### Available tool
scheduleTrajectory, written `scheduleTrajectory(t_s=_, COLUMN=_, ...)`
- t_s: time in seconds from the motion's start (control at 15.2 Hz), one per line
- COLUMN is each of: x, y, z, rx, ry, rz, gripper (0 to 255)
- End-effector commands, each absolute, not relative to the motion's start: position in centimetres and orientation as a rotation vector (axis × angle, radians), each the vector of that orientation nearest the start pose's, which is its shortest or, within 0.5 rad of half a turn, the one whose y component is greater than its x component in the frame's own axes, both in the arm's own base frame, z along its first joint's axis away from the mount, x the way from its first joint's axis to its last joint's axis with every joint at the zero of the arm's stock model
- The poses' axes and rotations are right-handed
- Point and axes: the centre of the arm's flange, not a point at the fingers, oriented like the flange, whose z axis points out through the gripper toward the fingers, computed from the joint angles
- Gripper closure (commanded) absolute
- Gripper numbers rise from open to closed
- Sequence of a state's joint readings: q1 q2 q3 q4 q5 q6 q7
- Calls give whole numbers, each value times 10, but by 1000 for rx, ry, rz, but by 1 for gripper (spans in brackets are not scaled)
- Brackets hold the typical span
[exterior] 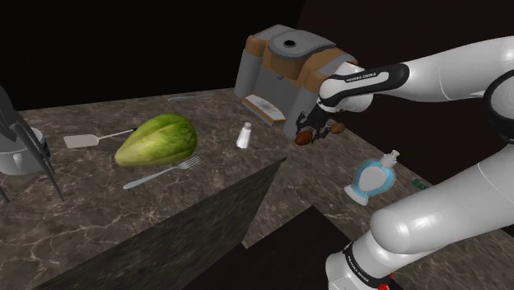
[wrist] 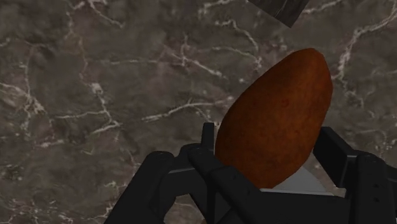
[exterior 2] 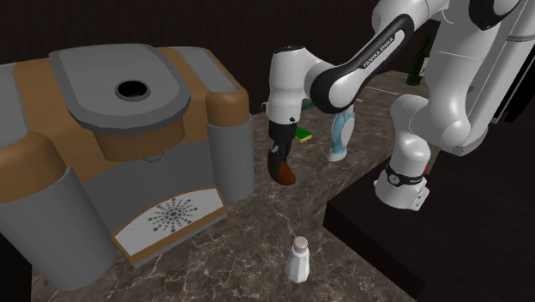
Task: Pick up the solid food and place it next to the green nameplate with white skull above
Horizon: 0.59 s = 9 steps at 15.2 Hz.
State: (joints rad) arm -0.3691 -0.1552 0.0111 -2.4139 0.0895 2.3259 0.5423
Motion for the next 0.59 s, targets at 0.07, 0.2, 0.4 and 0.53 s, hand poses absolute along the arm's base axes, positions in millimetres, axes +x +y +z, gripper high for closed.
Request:
scheduleTrajectory(t_s=0.07, x=447, y=-165, z=392, rx=-2722, ry=1416, rz=-93, gripper=255)
scheduleTrajectory(t_s=0.2, x=447, y=-165, z=403, rx=-2722, ry=1416, rz=-93, gripper=255)
scheduleTrajectory(t_s=0.4, x=447, y=-165, z=419, rx=-2722, ry=1416, rz=-93, gripper=255)
scheduleTrajectory(t_s=0.53, x=447, y=-165, z=429, rx=-2722, ry=1416, rz=-93, gripper=255)
